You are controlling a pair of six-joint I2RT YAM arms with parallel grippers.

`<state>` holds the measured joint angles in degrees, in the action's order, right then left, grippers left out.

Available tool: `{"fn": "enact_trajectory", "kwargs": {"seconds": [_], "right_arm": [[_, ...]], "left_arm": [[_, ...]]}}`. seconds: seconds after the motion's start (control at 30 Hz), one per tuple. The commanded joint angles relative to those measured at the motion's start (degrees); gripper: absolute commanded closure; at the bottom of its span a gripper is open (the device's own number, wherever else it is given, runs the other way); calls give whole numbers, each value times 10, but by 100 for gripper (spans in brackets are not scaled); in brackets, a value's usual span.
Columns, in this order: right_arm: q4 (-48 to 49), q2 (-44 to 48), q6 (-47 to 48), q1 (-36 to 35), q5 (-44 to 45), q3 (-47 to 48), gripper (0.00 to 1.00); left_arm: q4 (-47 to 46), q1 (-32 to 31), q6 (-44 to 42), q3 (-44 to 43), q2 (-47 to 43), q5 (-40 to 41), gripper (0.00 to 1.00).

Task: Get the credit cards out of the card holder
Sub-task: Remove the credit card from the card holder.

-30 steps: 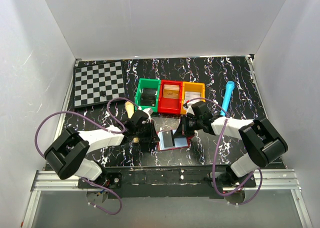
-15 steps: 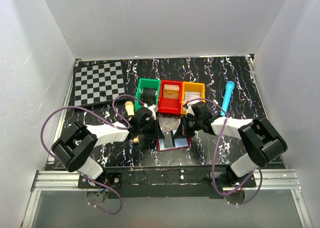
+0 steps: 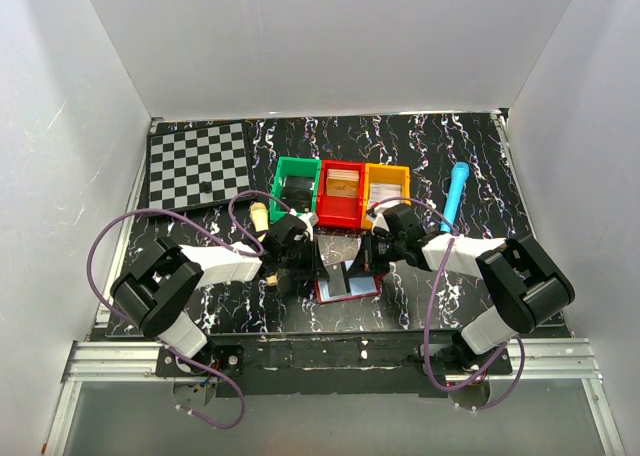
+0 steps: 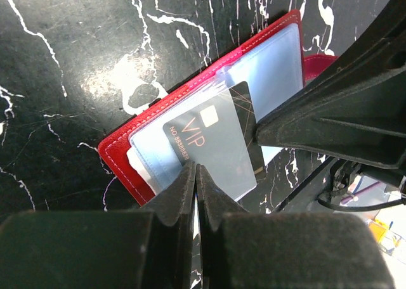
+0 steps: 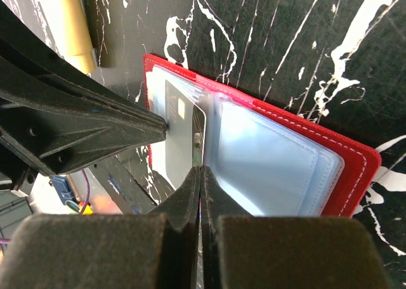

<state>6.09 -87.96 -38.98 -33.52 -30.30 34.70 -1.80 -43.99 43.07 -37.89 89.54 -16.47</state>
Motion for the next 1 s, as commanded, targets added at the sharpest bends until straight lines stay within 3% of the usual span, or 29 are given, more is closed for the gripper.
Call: {"fn": "enact_trajectory", "kwargs": {"seconds": [0.0,0.13,0.43,0.97], "right_arm": [[28,17,-6,-4,-20,-10,99],[36,20,-10,-4,-27,-12,97],[61,17,-30,-4,-36,-22,68],[93,-5,-55,-4,-51,-34,64]], "left_arm": [[3,-1,-3,-6,13,8,100],[8,-1,1,-2,20,16,100],[3,-1,3,6,23,19,100],[-11,-1,6,22,18,20,100]]}}
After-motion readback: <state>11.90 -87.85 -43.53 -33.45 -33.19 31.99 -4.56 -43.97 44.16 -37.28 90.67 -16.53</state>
